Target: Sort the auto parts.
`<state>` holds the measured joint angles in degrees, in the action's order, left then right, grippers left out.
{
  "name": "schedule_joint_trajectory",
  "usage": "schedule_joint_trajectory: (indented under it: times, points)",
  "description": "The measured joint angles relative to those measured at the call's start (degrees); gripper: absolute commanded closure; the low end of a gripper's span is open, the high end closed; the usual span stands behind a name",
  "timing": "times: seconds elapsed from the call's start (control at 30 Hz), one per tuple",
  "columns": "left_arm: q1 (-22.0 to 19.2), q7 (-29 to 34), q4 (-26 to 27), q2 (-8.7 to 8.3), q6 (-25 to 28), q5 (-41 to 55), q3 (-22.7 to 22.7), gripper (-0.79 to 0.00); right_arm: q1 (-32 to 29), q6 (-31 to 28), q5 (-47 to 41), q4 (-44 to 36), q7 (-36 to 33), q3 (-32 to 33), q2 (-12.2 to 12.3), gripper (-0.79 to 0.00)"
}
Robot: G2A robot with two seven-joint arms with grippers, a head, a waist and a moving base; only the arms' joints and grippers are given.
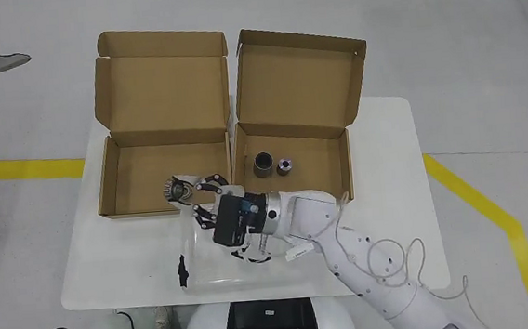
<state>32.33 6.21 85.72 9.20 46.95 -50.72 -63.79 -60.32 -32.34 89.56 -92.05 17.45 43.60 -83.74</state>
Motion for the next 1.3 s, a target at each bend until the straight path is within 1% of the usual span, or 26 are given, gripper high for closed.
schedule_joint_trajectory:
  times: [0.13, 0.23, 0.4, 0.77, 1.1, 1.3]
  points:
    - [0.00, 0.00, 0.00, 0.00, 0.00, 0.00, 0.00, -0.785, 1.13, 0.46, 0.81, -1.70, -0.12, 0.27, -0.06, 0.000]
    - [0.00, 0.00, 0.00, 0.00, 0.00, 0.00, 0.00, -0.785, 1.97, -0.05, 0.91, -3.22, -1.64, 0.65, -0.06, 0.000]
    - [0.00, 0.00, 0.00, 0.00, 0.00, 0.00, 0.00, -0.785, 3.50, -1.15, -0.93, -5.50, -4.40, 1.84, -0.11, 0.000]
    - [0.00, 0.00, 0.00, 0.00, 0.00, 0.00, 0.00, -0.785, 6.57, -1.27, -2.64, -8.98, -6.33, 3.87, -0.28, 0.000]
    - [0.00, 0.00, 0.00, 0.00, 0.00, 0.00, 0.00, -0.785, 9.94, 0.13, -3.33, -8.68, -4.90, 3.93, -0.93, 0.000]
    - [0.00, 0.00, 0.00, 0.00, 0.00, 0.00, 0.00, -0.785, 11.46, 1.01, -2.33, -8.98, -5.31, 3.17, -1.33, 0.000]
